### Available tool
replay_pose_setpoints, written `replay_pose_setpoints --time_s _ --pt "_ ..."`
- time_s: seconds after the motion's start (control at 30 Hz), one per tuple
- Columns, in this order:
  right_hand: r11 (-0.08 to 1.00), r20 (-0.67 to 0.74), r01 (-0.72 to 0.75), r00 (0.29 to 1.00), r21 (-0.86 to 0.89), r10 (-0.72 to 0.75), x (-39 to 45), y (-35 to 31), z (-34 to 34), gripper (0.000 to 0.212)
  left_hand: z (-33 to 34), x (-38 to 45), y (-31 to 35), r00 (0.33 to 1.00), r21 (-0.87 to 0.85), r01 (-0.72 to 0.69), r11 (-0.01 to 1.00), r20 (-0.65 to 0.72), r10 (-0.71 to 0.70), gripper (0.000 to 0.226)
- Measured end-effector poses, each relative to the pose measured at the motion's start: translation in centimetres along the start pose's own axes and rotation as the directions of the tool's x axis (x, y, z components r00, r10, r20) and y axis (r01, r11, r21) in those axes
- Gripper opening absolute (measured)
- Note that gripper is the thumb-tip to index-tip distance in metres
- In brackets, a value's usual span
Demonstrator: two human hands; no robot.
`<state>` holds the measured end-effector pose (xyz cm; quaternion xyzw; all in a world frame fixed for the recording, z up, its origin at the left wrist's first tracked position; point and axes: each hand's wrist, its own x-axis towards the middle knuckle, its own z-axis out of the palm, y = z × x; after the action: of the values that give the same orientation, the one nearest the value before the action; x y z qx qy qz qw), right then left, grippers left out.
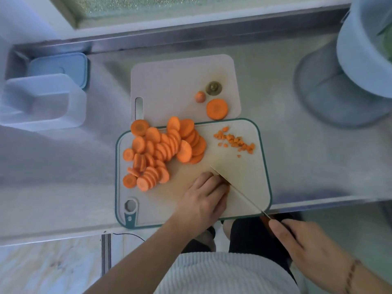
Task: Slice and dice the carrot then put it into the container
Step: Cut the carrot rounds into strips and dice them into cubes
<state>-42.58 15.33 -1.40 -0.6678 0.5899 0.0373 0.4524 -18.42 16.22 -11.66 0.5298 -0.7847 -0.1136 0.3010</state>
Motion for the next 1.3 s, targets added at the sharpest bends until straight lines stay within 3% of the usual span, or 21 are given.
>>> replay_pose_setpoints --time_s 0.17,0.33,0.47,0.63,1.0,1.23,1.3 --pt "0.997 0.064 -0.071 0.995 0.008 0.07 -0.4 0.0 0.4 0.061 0.0 -0.2 -0.3 1.0 -0.033 0.004 0.999 -0.012 -0.004 0.016" --pt "0.996 0.056 -0.074 0.995 -0.056 0.078 1.0 -0.6 0.8 0.073 0.2 -0.2 -0.4 1.0 -0.029 -0.002 1.0 -0.011 0.001 0.015" --pt "0.997 0.043 -0.022 0.999 -0.067 0.025 1.5 -2.0 1.5 0.054 -0.3 -0.1 -0.4 1.0 -0.033 -0.011 0.999 0.0 0.011 0.016" --pt "0.998 -0.026 -0.027 0.999 -0.051 0.026 0.0 0.3 1.1 0.083 -0.4 -0.6 -0.5 1.0 -0.032 -0.001 0.999 -0.028 0.0 0.01" --pt "0.976 0.095 -0.128 0.985 -0.177 0.147 -0.6 -0.9 1.1 0.07 -0.1 -0.6 -0.4 0.998 -0.058 0.02 0.998 -0.058 -0.023 0.01" --pt "0.999 0.057 -0.025 0.998 -0.037 0.027 1.9 -2.4 0.9 0.057 -0.5 -0.5 -0.7 1.0 -0.063 0.0 0.998 -0.014 0.0 0.01" --pt "1.0 0.053 -0.03 0.998 0.0 0.03 1.0 -1.8 0.8 0.064 -0.7 -0.7 -0.8 1.0 -0.052 -0.008 0.999 -0.012 0.008 0.009"
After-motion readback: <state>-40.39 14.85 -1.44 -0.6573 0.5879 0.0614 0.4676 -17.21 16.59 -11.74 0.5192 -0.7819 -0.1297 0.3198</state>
